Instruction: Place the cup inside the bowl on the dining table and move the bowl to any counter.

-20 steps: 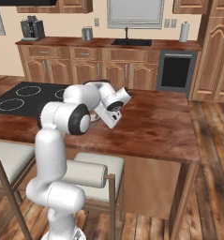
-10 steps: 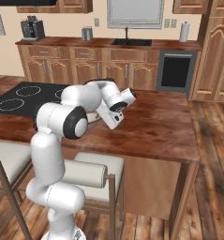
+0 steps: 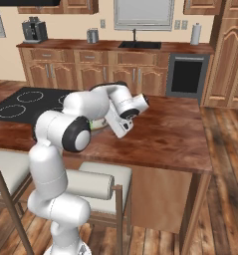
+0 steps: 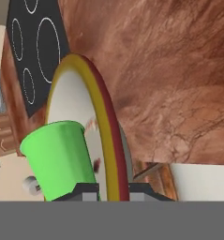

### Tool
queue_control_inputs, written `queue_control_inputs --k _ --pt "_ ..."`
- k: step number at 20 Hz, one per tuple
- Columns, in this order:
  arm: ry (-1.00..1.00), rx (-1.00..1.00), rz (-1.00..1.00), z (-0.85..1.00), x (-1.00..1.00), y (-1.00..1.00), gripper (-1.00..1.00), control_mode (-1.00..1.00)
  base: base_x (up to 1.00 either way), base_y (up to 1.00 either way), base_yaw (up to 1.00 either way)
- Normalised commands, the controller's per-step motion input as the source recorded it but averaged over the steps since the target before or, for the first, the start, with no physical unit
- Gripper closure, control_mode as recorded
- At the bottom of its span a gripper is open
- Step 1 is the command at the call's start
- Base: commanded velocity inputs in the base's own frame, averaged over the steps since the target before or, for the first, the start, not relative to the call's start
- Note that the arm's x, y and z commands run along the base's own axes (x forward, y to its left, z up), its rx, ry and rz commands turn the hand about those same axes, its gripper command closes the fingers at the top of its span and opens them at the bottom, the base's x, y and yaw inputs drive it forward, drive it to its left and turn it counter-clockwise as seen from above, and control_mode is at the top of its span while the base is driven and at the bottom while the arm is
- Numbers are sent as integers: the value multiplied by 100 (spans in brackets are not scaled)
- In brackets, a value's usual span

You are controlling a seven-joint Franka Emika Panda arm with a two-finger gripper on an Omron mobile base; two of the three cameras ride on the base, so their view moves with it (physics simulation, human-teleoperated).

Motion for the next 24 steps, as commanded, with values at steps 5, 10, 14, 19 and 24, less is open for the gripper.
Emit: queue_control_inputs --k 5,10,14,19,24 --pt "0 9 0 22 -21 -7 100 -100 0 0 0" --pt "0 10 0 21 -21 -7 100 -100 0 0 0" --pt "0 9 0 15 -25 -4 100 -100 0 0 0" --pt "0 3 2 5 -40 0 100 -100 0 0 0" --pt "0 0 2 4 -57 0 100 -100 0 0 0"
